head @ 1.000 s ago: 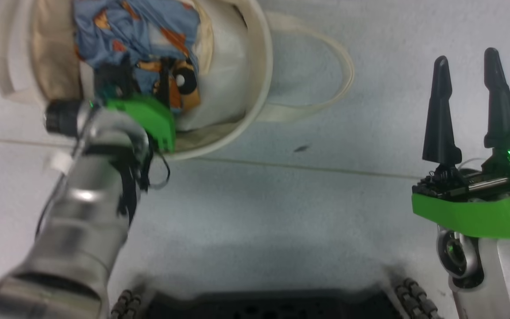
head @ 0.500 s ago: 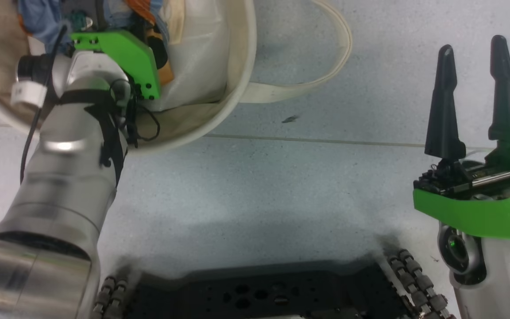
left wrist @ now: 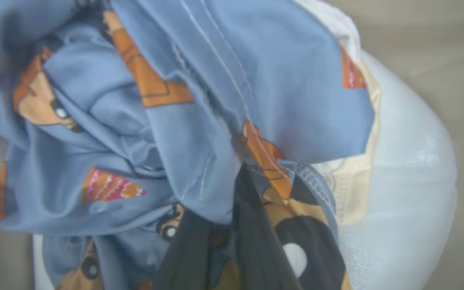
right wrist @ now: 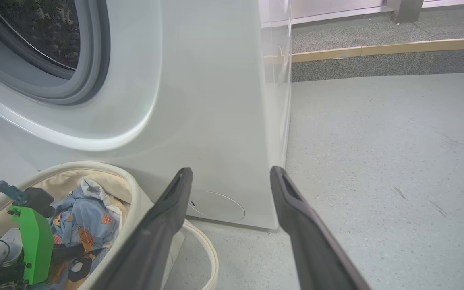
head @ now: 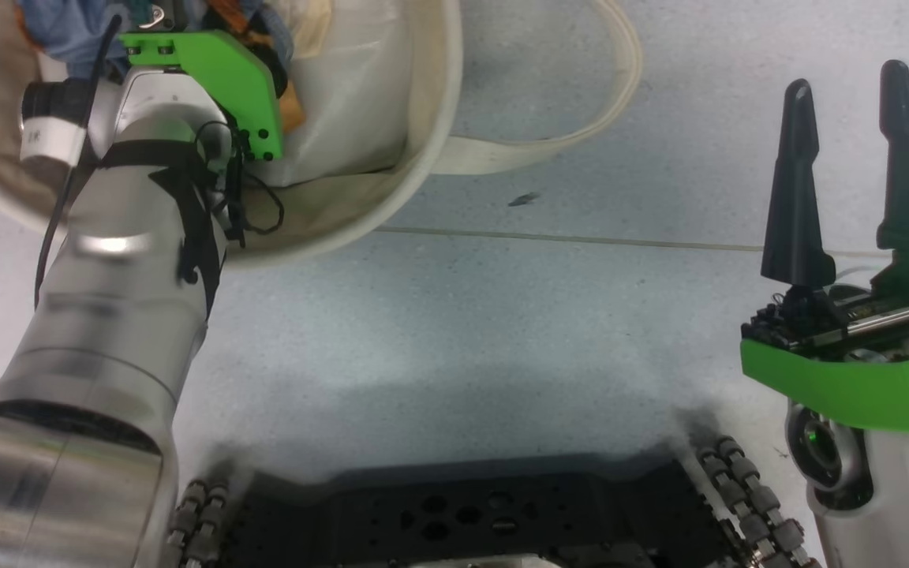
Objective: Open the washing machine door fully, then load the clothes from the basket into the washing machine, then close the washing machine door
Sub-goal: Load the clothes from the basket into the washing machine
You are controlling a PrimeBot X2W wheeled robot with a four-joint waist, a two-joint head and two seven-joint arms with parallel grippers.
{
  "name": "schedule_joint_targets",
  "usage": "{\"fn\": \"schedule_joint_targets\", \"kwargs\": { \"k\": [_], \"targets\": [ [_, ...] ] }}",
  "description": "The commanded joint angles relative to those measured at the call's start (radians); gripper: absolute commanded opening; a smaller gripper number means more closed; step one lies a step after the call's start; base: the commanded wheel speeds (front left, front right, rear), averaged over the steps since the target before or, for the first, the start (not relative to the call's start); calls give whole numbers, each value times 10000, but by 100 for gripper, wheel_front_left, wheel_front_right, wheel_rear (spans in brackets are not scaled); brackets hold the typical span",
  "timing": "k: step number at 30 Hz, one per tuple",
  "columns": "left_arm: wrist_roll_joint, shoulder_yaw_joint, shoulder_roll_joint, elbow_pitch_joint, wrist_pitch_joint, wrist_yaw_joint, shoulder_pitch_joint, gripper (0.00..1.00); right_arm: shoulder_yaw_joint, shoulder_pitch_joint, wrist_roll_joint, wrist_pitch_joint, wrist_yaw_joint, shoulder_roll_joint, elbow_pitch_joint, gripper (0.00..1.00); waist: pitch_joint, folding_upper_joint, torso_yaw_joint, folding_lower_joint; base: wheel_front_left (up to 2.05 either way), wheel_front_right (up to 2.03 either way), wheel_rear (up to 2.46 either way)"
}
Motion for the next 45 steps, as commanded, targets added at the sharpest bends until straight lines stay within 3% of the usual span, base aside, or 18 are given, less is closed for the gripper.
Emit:
{"fn": "schedule_joint_targets", "kwargs": {
  "k": [1, 4, 10, 19, 30, 37, 45],
  "targets": [
    [-99, 27, 275, -67, -433, 110, 142, 0, 195, 475, -82, -46, 2, -80, -378, 100, -16, 0, 140, 0, 0, 0, 0],
    [-73, -26, 265, -77, -1762, 399, 246, 0, 177, 370, -63, -46, 2, -104, -378, 100, -359, 0, 368, 0, 0, 0, 0],
    [80, -70, 321, -673, -2420, 547, 618, 0, 189, 257, -2, -46, 2, -105, -223, 100, -1061, 0, 607, 0, 0, 0, 0],
    [1772, 219, 896, -5693, -2438, 1088, 3054, 0, 397, 108, 286, -46, 2, 18, 304, 100, -2734, 0, 809, 0, 0, 0, 0],
    [3099, 724, 1080, -10709, -2439, 874, 5922, 0, 788, 336, 663, -46, 2, 365, 968, 100, -5032, 0, 807, 0, 0, 0, 0],
    [3240, 961, 1145, -12602, -2440, 924, 7528, 0, 918, 705, 797, -46, 2, 611, 1188, 100, -6271, 0, 676, 0, 0, 0, 0],
    [3226, 1126, 988, -13792, -2440, 935, 8812, 0, 809, 1020, 922, -46, 2, 800, 1275, 100, -6964, 0, 536, 0, 0, 0, 0]
  ]
}}
